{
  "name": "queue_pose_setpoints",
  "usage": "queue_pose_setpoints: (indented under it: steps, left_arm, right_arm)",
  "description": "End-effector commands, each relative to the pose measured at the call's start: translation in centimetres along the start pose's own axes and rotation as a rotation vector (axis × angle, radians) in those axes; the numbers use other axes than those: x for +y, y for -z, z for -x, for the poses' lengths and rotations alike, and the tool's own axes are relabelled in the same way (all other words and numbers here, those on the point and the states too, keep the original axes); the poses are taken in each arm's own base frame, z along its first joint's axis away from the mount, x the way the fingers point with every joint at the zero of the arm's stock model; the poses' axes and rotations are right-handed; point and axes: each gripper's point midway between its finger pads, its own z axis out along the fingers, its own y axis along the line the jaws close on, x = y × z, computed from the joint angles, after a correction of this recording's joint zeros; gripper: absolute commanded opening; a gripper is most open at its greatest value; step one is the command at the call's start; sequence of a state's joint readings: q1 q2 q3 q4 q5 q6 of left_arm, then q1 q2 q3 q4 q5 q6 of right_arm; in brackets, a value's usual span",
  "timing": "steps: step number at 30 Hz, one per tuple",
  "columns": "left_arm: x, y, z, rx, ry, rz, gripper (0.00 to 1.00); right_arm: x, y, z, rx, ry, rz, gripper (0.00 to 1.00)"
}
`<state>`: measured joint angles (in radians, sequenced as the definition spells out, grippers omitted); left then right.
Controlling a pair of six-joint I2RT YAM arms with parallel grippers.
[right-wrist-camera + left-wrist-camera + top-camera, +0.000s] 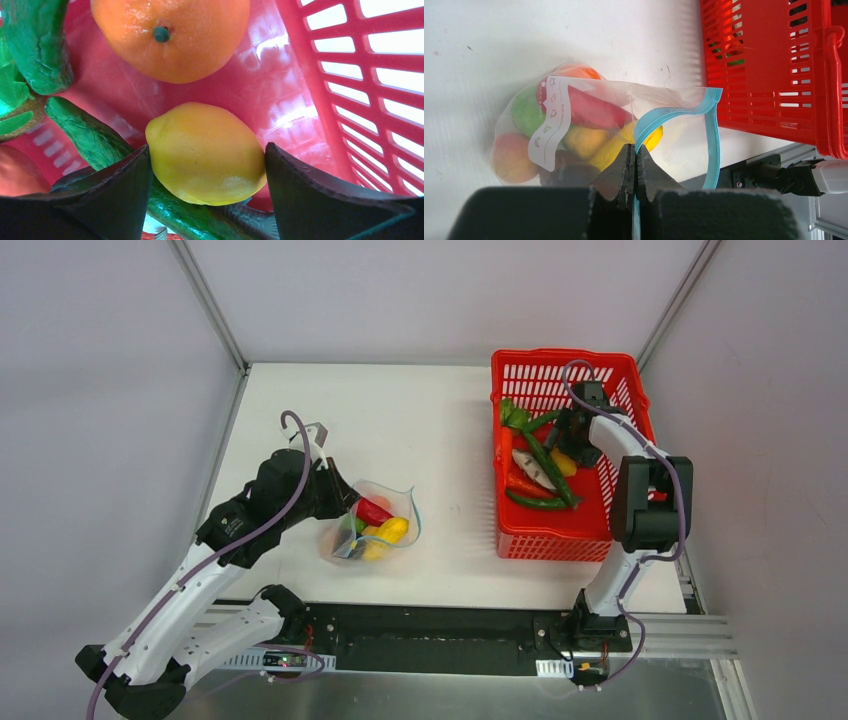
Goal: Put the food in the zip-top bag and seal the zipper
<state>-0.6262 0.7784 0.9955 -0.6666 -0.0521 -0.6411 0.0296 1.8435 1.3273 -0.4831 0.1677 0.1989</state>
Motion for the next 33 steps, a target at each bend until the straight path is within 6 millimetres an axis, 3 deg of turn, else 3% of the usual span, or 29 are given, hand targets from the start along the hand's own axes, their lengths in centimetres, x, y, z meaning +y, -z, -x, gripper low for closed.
queue_pose_setpoints:
  steps: [1, 3, 9, 13, 15, 25, 33]
  left_arm:
    - [-0.5, 0.3, 0.8, -0.036, 0.026, -0.029, 0.0]
    - [-0.5, 0.4, 0.8, -0.035, 0.025, -0.029, 0.0]
    - [-0.5, 0.2, 0.8, -0.033, 0.025, -0.027, 0.0]
    - [-0.8, 0.2, 0.9, -0.03, 0.025, -0.033, 0.0]
    - [-0.9, 0.2, 0.9, -0.027, 0.023, -0.036, 0.0]
    - [-1.2, 0.0, 1.0, -0.021, 0.028, -0.042, 0.0]
    - [-1.4, 0.0, 1.1, -0.016, 0.032, -0.05, 0.0]
  right_arm:
    - [0.3, 0.6, -0.2, 0.032, -0.007, 0.021, 0.66]
    - [0.3, 1.8, 0.7, -0.012, -0.032, 0.031, 0.62]
    - [1.0, 9.7, 4.8, -0.224, -0.08, 0.144, 0.59]
    - [1.3, 14.2, 4.8, -0.29, -0.107, 0.244, 0.57]
    - [1.8, 16.1, 4.1, -0.298, -0.122, 0.314, 0.57]
    - [8.6, 28.3, -1.5, -0.19, -0.136, 0.969, 0.57]
    - [13.9, 34.3, -8.4, -0.081, 0.07, 1.211, 0.57]
